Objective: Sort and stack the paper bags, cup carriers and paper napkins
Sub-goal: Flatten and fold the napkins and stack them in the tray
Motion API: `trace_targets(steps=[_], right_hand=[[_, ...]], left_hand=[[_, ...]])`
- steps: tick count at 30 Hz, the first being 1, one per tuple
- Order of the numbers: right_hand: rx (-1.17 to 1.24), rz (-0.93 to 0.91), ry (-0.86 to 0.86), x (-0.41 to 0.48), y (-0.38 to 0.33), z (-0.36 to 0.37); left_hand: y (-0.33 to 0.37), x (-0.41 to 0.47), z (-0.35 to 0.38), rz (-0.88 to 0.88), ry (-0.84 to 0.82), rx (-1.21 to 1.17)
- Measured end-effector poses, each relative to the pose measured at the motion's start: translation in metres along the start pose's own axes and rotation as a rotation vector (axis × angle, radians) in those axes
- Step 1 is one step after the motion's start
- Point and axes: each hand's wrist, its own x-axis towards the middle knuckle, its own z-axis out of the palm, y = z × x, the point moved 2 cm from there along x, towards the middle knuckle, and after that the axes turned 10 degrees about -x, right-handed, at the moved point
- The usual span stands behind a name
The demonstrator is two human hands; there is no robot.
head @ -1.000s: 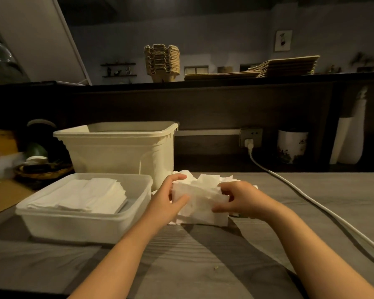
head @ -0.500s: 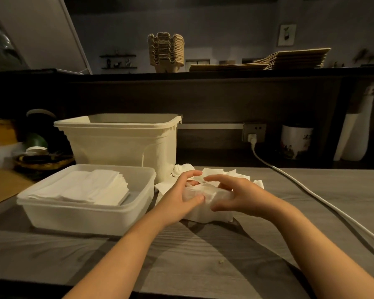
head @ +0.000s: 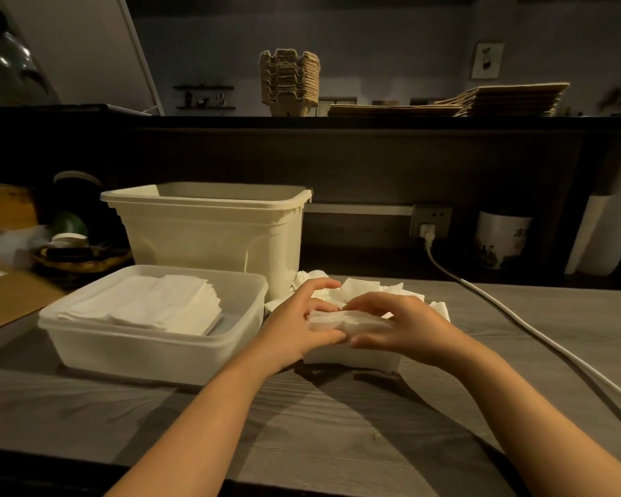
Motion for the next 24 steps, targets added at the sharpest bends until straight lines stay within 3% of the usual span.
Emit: trace_targets(steps=[7,14,24], right_hand=[[-0.135,0.023,0.034,0.002,0.001,-0.002],[-0.188,0.071,-0.1,0.0,0.005,0.0],[-0.183,0.114,-0.142,-0.002,0.013,-0.008]], left_hand=[[-0.003,0.0,-0.003,0.028,-0.005,0.08],[-0.01,0.001,-0.002,-0.048,-0.088,0.111],[-0.015,0.002,-0.011,-0.054,0.015,0.191]])
